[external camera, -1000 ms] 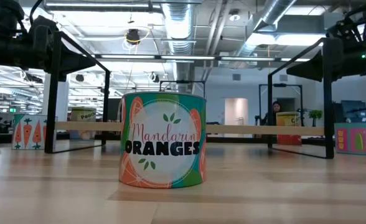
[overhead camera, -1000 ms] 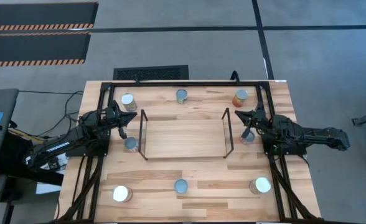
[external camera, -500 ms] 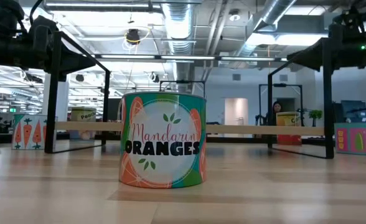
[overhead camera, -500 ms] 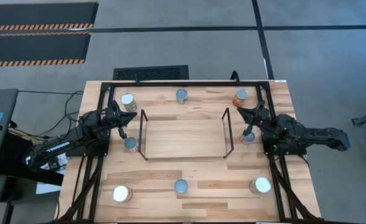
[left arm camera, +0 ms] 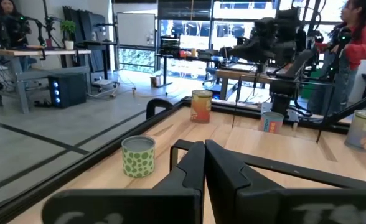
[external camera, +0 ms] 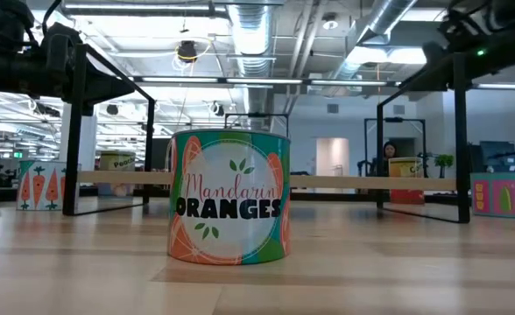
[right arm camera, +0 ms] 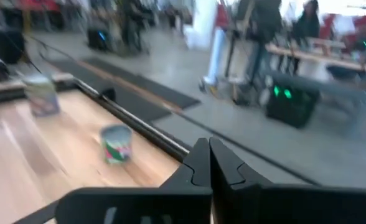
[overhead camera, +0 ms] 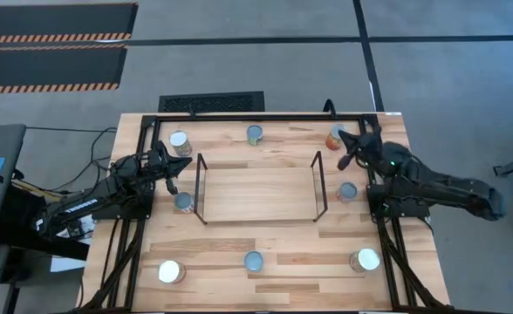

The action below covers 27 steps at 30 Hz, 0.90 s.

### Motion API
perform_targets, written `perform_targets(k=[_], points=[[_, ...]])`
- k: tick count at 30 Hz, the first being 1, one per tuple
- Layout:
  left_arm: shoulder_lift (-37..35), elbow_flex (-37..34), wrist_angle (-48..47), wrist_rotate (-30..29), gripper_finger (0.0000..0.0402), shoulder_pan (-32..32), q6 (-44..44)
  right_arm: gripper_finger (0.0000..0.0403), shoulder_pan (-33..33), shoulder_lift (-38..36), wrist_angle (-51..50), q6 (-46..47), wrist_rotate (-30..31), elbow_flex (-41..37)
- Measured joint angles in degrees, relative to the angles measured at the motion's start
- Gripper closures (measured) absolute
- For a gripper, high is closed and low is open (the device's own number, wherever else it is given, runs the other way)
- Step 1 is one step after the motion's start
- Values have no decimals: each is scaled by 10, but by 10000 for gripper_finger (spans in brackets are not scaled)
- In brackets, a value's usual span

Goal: Pick and place cans onto a shelf
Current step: Put the top large canned corn on the shelf

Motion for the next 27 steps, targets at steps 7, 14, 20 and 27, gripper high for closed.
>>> perform_targets(k=[7,14,20,27], points=[[0,0,11,0,401,0,7,399,-74,111,-117,66,-18,90],[0,0,9,0,401,0,28,399,-167,228,-227,88,-94,173],[0,0,2,0,401,0,29,397,-268,326,-266,66,-212,220],[0,0,2,0,401,0,39,352,-352,425,-310,115,-270,273]])
